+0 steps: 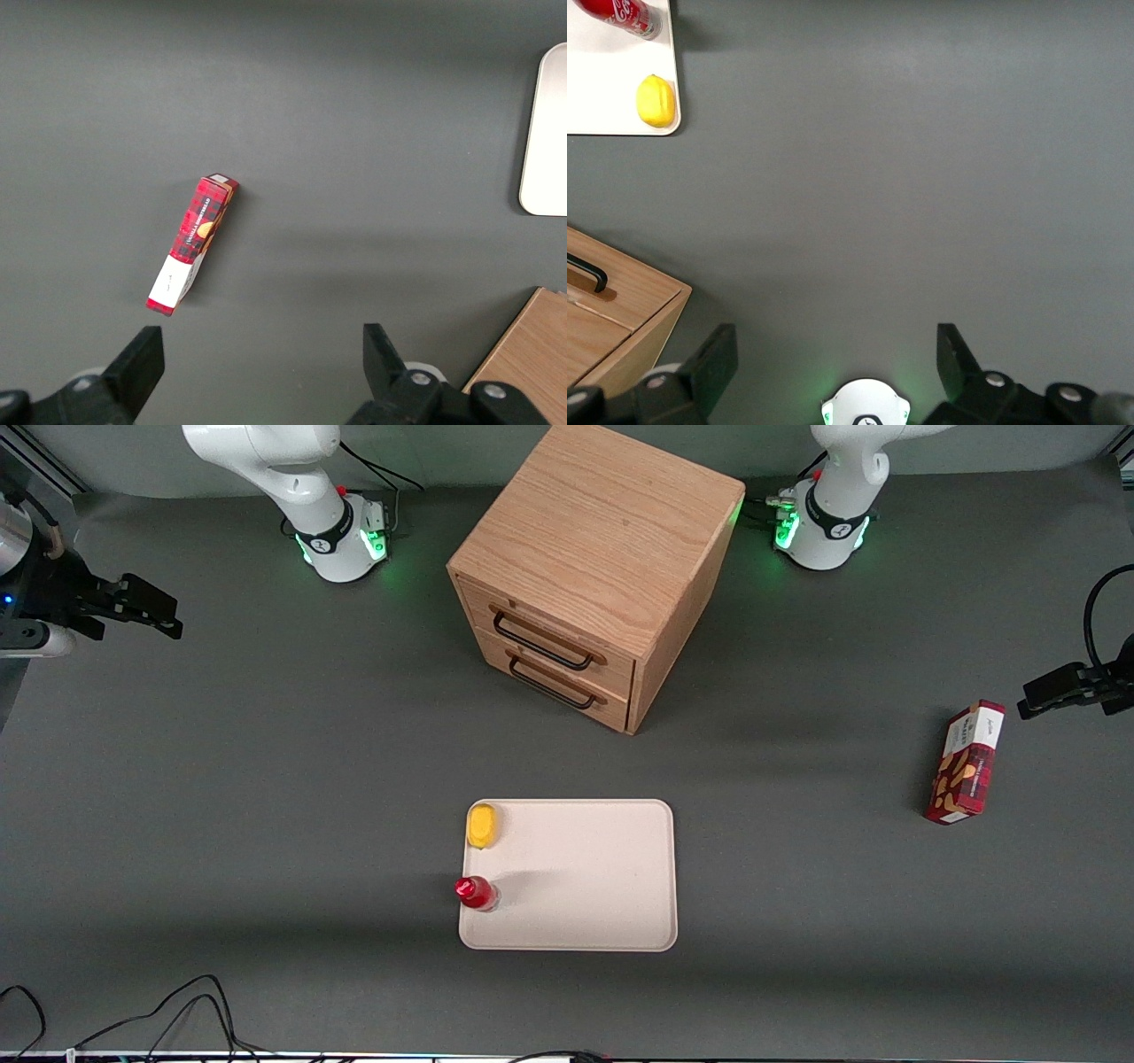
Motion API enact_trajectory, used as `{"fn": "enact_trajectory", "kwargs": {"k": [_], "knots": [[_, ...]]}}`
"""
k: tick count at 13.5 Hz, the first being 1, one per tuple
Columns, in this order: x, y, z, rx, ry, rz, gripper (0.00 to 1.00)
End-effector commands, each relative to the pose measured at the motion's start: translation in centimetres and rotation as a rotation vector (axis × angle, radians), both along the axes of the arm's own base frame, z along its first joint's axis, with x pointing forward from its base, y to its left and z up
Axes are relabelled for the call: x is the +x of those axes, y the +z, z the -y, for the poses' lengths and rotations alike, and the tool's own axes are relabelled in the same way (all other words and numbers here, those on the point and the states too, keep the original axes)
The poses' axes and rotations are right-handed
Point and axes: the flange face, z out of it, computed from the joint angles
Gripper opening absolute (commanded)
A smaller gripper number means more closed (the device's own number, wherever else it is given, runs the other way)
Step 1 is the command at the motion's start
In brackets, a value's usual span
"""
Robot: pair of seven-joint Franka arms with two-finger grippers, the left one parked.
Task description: Open upper drawer
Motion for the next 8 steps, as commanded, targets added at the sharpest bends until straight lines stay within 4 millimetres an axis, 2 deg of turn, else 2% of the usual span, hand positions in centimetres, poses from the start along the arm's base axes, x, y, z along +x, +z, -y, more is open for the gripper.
{"fn": "enact_trajectory", "kwargs": {"k": [1, 5, 6, 7, 8], "knots": [[0.1, 0.4, -0.3, 0.022, -0.018, -0.006, 1.00], [0.4, 0.3, -0.5, 0.024, -0.008, -0.007, 1.00], [0.4, 0.4, -1.3, 0.028, 0.019, -0.005, 1.00], [0.2, 0.3, -3.1, 0.060, 0.073, -0.010, 1.00], [0.2, 0.4, -4.3, 0.134, 0.098, -0.014, 1.00]]}}
